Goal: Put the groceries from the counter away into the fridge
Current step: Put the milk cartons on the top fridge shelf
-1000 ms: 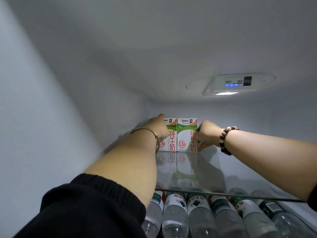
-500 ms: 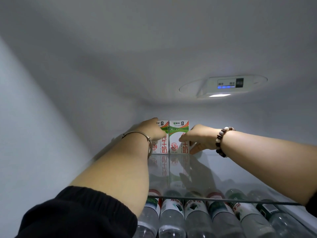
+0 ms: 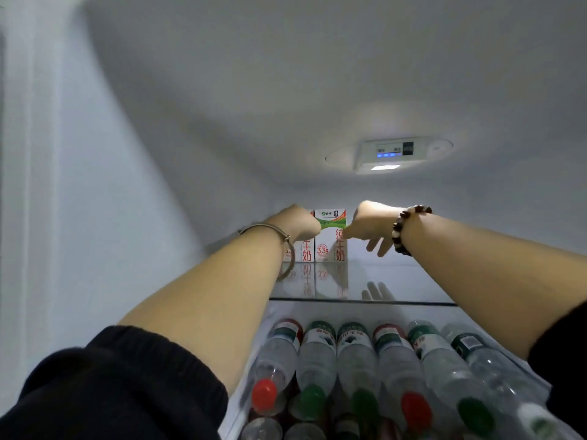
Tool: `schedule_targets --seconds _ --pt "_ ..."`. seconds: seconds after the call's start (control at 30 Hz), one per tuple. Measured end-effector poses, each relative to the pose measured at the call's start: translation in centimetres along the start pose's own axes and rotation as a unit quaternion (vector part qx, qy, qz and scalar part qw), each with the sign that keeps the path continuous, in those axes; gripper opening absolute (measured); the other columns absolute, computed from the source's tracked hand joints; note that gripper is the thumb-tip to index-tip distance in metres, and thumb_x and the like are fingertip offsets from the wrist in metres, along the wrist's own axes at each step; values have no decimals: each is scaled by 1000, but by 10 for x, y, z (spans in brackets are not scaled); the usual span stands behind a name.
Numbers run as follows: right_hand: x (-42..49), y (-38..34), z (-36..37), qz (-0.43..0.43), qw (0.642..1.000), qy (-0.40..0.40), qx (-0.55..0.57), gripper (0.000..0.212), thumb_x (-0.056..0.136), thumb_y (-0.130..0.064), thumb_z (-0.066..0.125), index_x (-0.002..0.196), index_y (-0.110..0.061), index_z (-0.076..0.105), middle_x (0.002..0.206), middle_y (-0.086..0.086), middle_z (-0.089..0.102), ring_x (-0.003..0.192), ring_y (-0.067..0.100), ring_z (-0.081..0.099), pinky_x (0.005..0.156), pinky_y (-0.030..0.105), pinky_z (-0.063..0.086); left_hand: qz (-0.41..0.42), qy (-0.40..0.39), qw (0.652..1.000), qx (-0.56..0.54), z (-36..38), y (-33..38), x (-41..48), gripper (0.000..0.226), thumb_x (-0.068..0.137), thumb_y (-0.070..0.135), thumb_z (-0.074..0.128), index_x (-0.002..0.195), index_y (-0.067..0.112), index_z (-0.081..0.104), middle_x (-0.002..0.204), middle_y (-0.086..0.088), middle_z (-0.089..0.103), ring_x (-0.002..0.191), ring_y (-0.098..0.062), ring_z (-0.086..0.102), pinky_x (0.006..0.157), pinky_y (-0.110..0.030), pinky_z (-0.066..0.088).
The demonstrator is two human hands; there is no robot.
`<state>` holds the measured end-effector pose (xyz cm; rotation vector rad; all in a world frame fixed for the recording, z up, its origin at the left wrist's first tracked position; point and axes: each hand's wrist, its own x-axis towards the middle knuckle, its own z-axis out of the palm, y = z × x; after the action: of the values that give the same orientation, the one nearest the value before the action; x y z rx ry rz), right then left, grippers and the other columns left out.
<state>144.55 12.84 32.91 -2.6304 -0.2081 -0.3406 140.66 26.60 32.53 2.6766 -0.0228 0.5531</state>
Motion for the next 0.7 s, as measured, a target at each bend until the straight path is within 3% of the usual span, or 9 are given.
schedule_targets --seconds 0.07,0.17,0.23,0.3,0.4,0.47,0.53,0.7 --pt "-21 -4 -1 -12 999 26 19 25 88 -26 55 87 -1 53 91 17 62 84 33 69 67 38 57 36 45 998 7 -3 4 -20 9 92 12 44 88 9 51 96 -8 57 83 -19 53 68 -27 42" --pt "-52 0 -4 -29 996 75 -41 26 91 -25 49 72 -7 46 73 8 53 67 24 62 58 27 50 85 88 992 27 -1 7 -49 35 91 11 42 125 9 49 116 -8 59 99 -23 56 79 -32 47" --pt "-77 0 -6 -52 984 129 -111 25 95 -22 44 76 -7 45 72 4 48 64 18 51 54 25 40 110 138 982 63 0 11 -71 43 91 11 42 134 14 43 124 -6 56 107 -24 54 81 -32 45" --pt "-109 2 -8 -84 963 185 -175 16 96 -21 41 92 -7 49 83 6 51 75 22 51 62 28 38 143 186 966 109 0 15 -93 47 93 13 43 140 16 37 136 -7 48 120 -26 46 92 -37 43" --pt "-148 10 -10 -105 936 253 -223 31 97 -25 39 121 -6 47 114 11 55 98 28 52 71 32 38 195 253 931 176 5 14 -126 55 95 21 43 147 18 24 149 -10 31 132 -30 33 101 -42 37" --pt "-178 16 -10 -118 921 282 -241 46 98 -33 37 135 -6 37 134 14 45 119 30 45 87 38 40 225 284 906 217 7 16 -152 62 95 29 43 149 20 13 154 -11 19 138 -31 23 106 -45 31" --pt "-209 24 -10 -109 909 297 -270 56 98 -40 33 142 -6 26 149 17 28 133 32 31 103 45 32 239 296 889 254 8 19 -180 69 96 36 39 151 22 -1 158 -10 6 144 -31 8 112 -48 18" --pt "-292 35 -12 -74 900 311 -295 66 98 -48 27 149 -9 10 157 14 6 144 31 6 115 49 13 250 299 886 251 5 21 -248 73 97 45 32 149 23 -14 158 -8 -14 144 -30 -13 115 -51 4"
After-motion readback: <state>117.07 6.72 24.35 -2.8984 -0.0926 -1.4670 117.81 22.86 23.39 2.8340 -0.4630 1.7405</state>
